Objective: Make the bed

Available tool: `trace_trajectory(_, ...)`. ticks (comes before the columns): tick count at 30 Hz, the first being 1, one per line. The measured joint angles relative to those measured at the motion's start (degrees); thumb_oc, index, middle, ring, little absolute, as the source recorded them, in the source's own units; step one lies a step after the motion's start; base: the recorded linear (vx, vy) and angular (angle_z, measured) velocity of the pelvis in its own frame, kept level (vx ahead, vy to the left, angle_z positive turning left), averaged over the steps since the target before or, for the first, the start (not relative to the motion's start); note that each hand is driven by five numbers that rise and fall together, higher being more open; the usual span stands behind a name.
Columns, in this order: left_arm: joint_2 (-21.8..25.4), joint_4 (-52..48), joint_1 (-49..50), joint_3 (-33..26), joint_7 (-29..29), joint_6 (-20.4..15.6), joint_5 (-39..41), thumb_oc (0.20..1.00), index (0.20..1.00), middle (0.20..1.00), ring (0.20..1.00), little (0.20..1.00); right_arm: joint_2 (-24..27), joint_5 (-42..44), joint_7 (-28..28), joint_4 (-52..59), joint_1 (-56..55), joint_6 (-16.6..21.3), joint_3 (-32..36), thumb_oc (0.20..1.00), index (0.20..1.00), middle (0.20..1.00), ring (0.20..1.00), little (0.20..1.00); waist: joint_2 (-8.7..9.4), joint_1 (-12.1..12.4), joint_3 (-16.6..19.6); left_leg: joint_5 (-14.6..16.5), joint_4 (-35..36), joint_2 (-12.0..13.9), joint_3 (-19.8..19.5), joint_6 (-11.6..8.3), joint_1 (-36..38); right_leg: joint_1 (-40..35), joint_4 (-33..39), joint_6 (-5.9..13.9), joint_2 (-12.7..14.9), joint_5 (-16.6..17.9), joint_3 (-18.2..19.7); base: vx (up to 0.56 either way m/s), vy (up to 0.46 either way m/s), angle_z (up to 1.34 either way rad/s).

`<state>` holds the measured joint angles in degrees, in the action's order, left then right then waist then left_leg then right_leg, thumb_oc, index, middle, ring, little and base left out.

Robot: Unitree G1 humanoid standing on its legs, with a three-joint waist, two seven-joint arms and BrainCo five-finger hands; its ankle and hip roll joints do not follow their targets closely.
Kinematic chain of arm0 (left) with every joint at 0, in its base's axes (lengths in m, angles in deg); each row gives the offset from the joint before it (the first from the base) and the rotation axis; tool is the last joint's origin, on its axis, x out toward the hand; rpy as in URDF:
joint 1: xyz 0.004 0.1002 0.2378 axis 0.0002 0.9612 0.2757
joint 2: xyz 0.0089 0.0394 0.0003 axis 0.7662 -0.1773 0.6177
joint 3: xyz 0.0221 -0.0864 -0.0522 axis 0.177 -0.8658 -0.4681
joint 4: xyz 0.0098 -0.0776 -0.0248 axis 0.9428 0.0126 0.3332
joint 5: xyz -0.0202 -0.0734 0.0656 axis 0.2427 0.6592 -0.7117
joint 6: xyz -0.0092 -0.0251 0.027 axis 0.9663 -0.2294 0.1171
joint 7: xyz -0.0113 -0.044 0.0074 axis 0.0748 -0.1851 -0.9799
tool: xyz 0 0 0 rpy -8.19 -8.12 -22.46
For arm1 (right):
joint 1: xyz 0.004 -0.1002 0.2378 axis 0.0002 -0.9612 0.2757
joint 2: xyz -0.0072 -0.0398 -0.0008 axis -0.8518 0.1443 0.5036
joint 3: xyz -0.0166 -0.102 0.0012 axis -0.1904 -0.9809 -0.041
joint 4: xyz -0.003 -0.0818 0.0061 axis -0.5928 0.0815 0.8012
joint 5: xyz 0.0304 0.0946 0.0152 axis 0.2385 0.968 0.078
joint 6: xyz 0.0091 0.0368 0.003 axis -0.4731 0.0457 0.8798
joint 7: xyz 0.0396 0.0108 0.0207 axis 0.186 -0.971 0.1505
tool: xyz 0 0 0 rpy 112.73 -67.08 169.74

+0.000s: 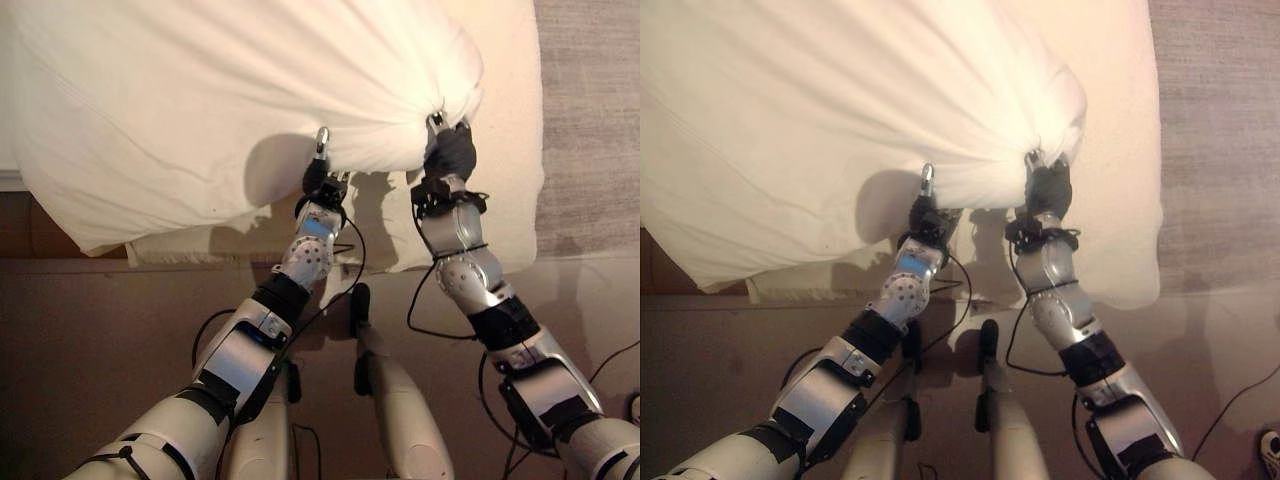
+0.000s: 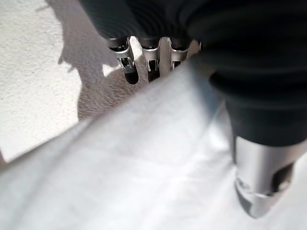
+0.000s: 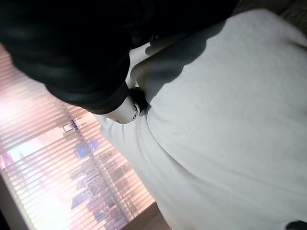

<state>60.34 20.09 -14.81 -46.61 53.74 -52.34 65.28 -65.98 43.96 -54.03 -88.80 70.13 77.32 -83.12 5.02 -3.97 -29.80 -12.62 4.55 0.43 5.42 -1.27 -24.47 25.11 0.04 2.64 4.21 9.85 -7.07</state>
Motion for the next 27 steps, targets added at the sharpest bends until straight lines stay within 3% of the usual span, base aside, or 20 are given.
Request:
trace_trajectory(5,-0.24,0.24,0.19,-0.71,-0.77,-0.28,-0.29,1.000,1.000,1.000,1.000,1.000,-1.77,0.02,-1.82,2.08,-4.37,0.00,0.92,0.200,0.200,0.200,0.200,0.200,0.86,-0.04,0.12,0.13,0.00,-0.10,0.06,0.03,0.96,-0.90,-0.46,0.51,0.15,-0.41,0.16,0.01,-0.001,0.03)
trace_trajectory(11,-1.39,-0.02,2.77,-4.70,-1.73,-2.09,-4.52,1.000,1.000,1.000,1.000,1.000,-7.00,0.04,-3.35,1.89,-8.36,-0.02,1.63,0.200,0.200,0.200,0.200,0.200,3.51,-0.05,0.74,0.70,-0.01,-0.19,0.29,0.91,2.96,-1.99,-2.16,1.48,0.40,-1.61,0.35,0.01,-0.011,-0.01)
trace_trajectory(12,-1.29,-0.02,3.12,-4.99,-1.70,-2.12,-4.52,0.369,0.369,0.369,0.369,0.369,-7.45,0.11,-3.67,1.72,-8.79,-0.02,1.63,0.200,0.200,0.200,0.200,0.200,4.03,-0.08,1.06,0.70,0.03,-0.33,0.29,0.91,2.96,-1.99,-2.16,1.34,0.54,-1.79,0.35,0.00,0.000,0.00)
trace_trajectory(13,-1.15,-0.03,3.33,-4.99,-1.63,-2.12,-4.53,0.219,0.219,0.219,0.219,0.219,-7.67,0.26,-3.96,1.36,-9.01,-0.02,1.63,0.200,0.200,0.200,0.200,0.200,4.24,-0.06,1.20,0.70,0.03,-0.38,0.27,0.91,2.96,-2.04,-2.16,1.34,0.58,-1.80,0.34,0.03,-0.033,0.02)
trace_trajectory(17,0.39,-0.09,4.36,-5.11,-0.27,-1.43,-5.27,0.200,0.200,0.200,0.200,0.200,-8.92,1.21,-6.18,-1.03,-9.99,-0.05,1.62,0.200,0.200,0.200,0.200,0.200,5.06,-0.04,1.74,0.72,0.07,-0.59,0.13,0.91,2.96,-2.11,-2.13,1.35,0.78,-1.81,0.30,0.00,-0.001,0.01)
trace_trajectory(27,8.25,-5.28,14.00,-3.86,6.09,3.28,-19.60,0.200,0.200,0.200,0.200,0.200,-10.37,0.96,-11.01,-5.50,-11.29,-1.89,0.02,0.200,0.200,0.200,0.200,0.200,5.00,0.53,1.73,1.66,0.06,-0.73,0.87,1.41,6.82,-5.24,-2.61,1.52,1.08,-2.68,0.29,0.02,-0.004,-0.03)
